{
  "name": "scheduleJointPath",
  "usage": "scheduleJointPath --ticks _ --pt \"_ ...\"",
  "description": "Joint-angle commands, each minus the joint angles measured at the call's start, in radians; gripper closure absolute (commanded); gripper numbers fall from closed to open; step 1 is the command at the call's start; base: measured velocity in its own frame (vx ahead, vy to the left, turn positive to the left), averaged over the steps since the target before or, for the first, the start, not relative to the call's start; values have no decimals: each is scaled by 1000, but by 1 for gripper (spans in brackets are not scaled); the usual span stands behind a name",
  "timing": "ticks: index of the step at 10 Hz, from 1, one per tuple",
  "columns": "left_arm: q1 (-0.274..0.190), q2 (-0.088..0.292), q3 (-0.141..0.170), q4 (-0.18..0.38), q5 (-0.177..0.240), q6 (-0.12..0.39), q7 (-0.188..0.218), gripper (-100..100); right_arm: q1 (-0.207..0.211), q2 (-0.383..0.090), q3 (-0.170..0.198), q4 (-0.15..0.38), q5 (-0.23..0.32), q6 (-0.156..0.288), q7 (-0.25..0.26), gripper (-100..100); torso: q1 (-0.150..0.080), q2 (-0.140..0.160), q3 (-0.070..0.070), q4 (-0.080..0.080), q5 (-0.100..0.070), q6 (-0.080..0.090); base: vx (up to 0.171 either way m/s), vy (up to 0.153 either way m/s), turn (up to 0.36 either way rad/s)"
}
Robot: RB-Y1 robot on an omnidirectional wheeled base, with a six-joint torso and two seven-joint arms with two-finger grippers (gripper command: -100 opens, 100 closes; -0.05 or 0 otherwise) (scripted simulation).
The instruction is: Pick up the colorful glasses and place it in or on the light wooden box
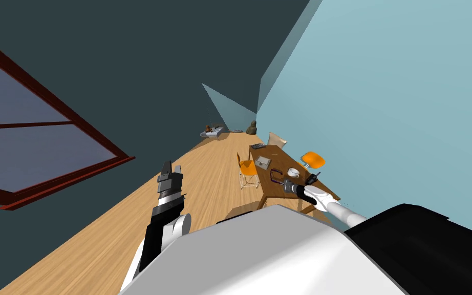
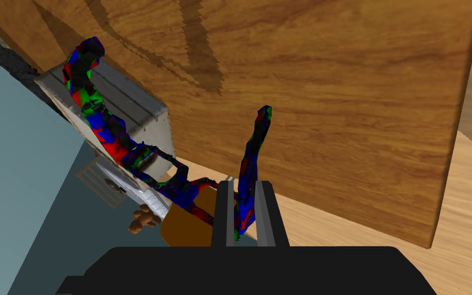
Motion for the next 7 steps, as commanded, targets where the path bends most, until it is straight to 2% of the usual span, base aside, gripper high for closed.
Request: scheduleJointPath --ticks 1,3,4,7 --pt "0 0 0 0 0 0 0 0 -24 -24 -9 13 -18 -27 -33 100 0 0 0 0 0 0 -93 48 132" --pt "0 0 0 0 0 0 0 0 -48 -54 -26 33 -46 -64 -68 100 0 -1 -1 0 0 1 -57 41 78" --pt "0 0 0 0 0 0 0 0 -48 -54 -26 33 -46 -64 -68 100 0 -2 -1 0 0 1 -30 23 65" --pt "0 0 0 0 0 0 0 0 -66 -107 -48 54 -86 -115 -116 100 -2 -6 -3 -1 -1 0 11 25 111"
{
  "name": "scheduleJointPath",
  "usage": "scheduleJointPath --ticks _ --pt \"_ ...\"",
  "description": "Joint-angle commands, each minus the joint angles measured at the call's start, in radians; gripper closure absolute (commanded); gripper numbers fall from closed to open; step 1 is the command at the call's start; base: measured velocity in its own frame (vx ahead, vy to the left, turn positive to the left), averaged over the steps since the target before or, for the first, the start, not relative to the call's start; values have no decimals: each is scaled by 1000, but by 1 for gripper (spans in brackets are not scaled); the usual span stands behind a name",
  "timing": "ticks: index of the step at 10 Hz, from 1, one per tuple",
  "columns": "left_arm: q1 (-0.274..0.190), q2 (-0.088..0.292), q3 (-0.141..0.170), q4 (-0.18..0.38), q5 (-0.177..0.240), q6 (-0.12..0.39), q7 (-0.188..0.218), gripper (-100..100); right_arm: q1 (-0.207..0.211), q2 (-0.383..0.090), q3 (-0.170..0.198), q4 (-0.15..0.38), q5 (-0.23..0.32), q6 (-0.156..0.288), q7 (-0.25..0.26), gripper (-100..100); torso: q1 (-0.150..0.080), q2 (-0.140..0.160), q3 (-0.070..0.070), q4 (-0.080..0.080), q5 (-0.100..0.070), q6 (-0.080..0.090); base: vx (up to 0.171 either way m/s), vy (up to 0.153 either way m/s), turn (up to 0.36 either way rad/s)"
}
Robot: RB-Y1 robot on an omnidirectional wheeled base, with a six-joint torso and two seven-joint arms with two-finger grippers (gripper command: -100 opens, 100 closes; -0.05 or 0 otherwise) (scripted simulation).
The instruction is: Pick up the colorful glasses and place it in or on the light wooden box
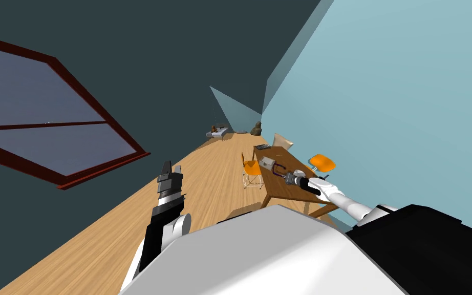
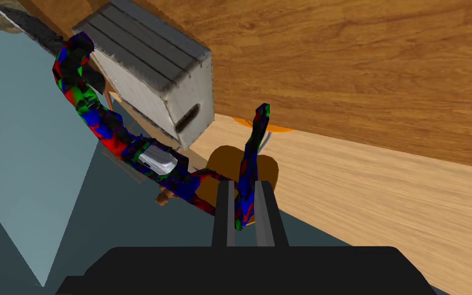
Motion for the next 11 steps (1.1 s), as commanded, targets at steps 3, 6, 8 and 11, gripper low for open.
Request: scheduleJointPath --ticks 3,6,8,11 --pt "0 0 0 0 0 0 0 0 26 -72 1 -22 -12 -28 -38 100 -1 -6 -4 -1 0 0 146 17 30" --pt "1 0 0 0 0 0 0 0 62 -130 14 -41 -2 -38 -52 100 -3 -15 -8 -3 0 0 254 9 -28" --pt "1 0 0 0 0 0 0 0 83 -160 22 -51 4 -41 -61 100 -1 -16 -9 -4 0 -1 246 22 -36" --pt "0 0 0 0 0 0 0 0 113 -202 35 -65 12 -41 -73 100 0 -11 -7 -3 0 0 195 27 -44"
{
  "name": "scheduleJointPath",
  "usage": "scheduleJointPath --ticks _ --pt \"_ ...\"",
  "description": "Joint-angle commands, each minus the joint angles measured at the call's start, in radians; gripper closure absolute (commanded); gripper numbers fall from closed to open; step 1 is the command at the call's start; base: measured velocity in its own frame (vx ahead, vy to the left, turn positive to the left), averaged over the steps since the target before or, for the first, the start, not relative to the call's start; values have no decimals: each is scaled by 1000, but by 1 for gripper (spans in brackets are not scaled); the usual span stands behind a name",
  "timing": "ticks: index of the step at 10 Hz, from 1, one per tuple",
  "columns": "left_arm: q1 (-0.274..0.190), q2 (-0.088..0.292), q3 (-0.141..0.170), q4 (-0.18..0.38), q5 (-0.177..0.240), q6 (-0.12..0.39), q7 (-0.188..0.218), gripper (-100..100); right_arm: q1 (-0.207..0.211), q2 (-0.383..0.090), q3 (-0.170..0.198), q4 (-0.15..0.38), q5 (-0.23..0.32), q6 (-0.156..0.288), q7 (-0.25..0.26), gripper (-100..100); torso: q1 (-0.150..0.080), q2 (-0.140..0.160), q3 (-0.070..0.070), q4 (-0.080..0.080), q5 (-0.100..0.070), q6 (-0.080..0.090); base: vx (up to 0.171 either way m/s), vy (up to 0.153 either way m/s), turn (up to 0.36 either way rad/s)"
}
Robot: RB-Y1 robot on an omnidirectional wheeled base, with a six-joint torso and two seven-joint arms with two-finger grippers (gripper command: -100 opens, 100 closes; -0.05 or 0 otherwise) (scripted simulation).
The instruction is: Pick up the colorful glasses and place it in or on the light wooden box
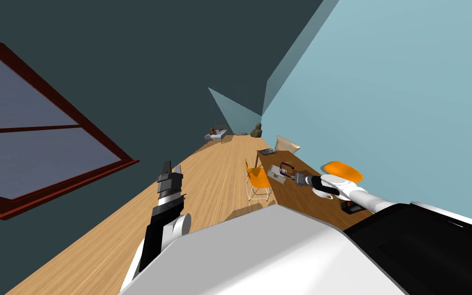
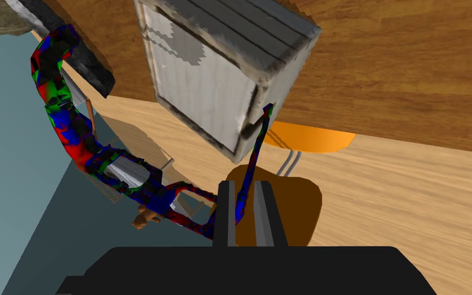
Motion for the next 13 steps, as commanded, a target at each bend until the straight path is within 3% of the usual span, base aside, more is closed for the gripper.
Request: scheduleJointPath --ticks 1,4,5,6,10,11,12,13 --pt "0 0 0 0 0 0 0 0 15 -19 3 1 3 -5 0 100 0 0 0 0 0 0 219 16 -50" --pt "0 0 0 0 0 0 0 0 51 -63 19 -15 14 -1 -13 100 3 -3 -2 -1 1 -1 227 54 -65" --pt "0 0 0 0 0 0 0 0 40 -53 16 -9 12 -3 -11 100 2 -1 -1 -1 1 0 85 21 -21" --pt "0 0 0 0 0 0 0 0 41 -54 16 -9 12 -2 -11 -100 0 5 2 0 0 -1 17 5 7" --pt "0 0 0 0 0 0 0 0 41 -54 16 -9 12 -2 -11 -100 -2 13 7 3 0 0 2 0 0" --pt "0 0 0 0 0 0 0 0 41 -54 16 -9 12 -2 -11 0 -2 14 8 3 0 0 0 0 0" --pt "0 0 0 0 0 0 0 0 44 -90 8 -15 6 -29 -30 -100 -2 14 8 3 0 0 8 23 -63" --pt "0 0 0 0 0 0 0 0 46 -115 2 -18 2 -46 -42 -100 0 13 8 3 0 0 11 52 -71"
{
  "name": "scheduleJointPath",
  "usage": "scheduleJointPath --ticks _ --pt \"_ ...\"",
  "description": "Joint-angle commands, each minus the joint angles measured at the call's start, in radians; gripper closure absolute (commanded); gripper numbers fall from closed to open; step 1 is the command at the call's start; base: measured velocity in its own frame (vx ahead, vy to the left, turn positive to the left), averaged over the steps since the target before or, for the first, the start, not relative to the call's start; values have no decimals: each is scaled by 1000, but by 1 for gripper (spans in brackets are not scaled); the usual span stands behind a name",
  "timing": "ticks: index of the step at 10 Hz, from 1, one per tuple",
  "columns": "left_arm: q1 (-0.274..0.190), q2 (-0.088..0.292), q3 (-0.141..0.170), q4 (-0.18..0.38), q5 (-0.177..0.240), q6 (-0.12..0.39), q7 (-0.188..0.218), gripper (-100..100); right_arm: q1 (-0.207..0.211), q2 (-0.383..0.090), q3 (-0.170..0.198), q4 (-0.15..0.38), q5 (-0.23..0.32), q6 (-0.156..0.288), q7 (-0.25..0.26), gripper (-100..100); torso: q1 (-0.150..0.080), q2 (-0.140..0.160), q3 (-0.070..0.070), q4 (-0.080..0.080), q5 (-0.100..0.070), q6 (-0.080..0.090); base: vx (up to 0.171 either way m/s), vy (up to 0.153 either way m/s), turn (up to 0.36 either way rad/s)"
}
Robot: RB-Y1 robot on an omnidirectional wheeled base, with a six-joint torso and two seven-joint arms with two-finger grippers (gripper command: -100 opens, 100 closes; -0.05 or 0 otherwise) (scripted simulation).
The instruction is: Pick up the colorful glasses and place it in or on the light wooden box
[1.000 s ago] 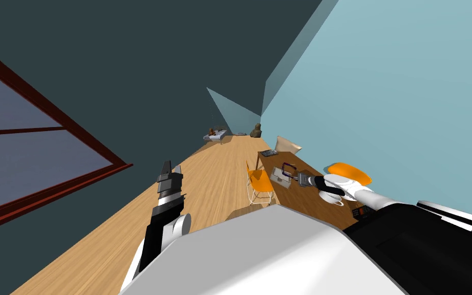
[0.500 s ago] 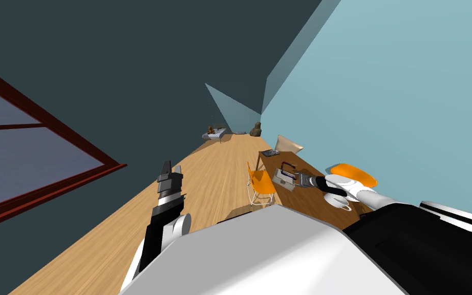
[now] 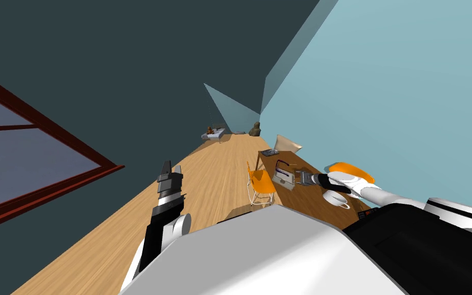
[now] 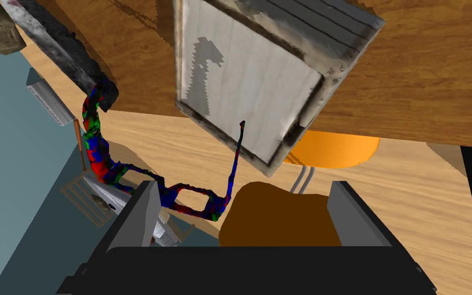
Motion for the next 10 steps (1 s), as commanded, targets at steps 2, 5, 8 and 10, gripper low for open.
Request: scheduleJointPath --ticks 2,5,8,10 --pt "0 0 0 0 0 0 0 0 1 -62 -9 -13 -7 -44 -37 -100 1 0 0 0 0 0 20 54 -52" --pt "0 0 0 0 0 0 0 0 2 -66 -12 -10 -9 -50 -36 0 -2 0 0 0 -1 0 8 18 -13" --pt "0 0 0 0 0 0 0 0 2 -66 -12 -10 -9 -50 -36 0 -3 0 0 0 -1 0 0 0 0" --pt "0 0 0 0 0 0 0 0 2 -66 -12 -10 -9 -50 -36 0 -3 0 0 0 -1 0 0 0 0"
